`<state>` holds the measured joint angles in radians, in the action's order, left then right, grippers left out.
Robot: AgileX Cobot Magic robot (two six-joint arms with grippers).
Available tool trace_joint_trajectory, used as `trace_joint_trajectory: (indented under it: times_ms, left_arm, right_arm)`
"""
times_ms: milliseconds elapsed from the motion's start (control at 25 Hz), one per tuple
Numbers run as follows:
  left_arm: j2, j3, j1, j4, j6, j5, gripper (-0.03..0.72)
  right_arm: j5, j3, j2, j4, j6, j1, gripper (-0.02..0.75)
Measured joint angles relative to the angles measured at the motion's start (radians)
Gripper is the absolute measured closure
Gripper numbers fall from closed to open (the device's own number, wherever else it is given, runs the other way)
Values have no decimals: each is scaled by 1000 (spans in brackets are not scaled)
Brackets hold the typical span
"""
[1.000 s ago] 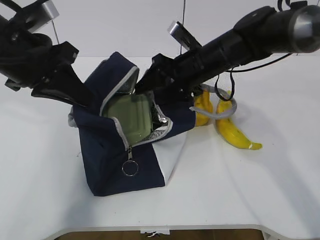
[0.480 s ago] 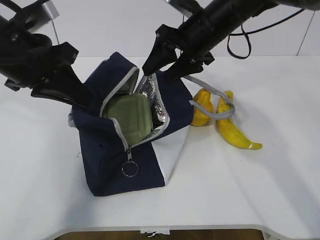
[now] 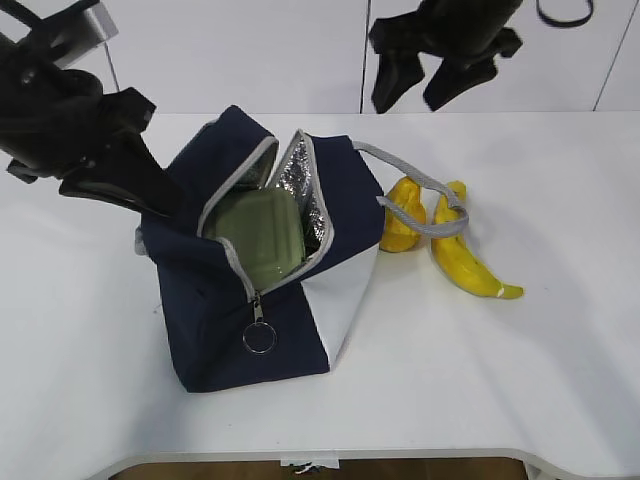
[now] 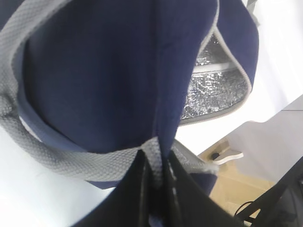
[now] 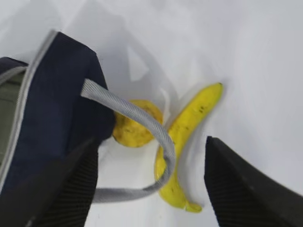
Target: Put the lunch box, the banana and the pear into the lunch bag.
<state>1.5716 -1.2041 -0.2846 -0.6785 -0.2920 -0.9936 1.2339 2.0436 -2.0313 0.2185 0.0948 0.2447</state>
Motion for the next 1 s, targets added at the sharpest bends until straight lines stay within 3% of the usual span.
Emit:
trace_joint_trajectory:
  times_ms: [360,640,1000]
  left_arm:
    - [0,0,0,29,0,-10,673]
    - [0,0,0,31,0,-12,673]
    - [0,0,0,33,0,-12,673]
  right_arm:
    - [14,-78,154,-188,-105,-22,196]
    - [16,-195,133,-224,-172,-139,196]
    - [-10,-199,-27,-219,-217,-150,196]
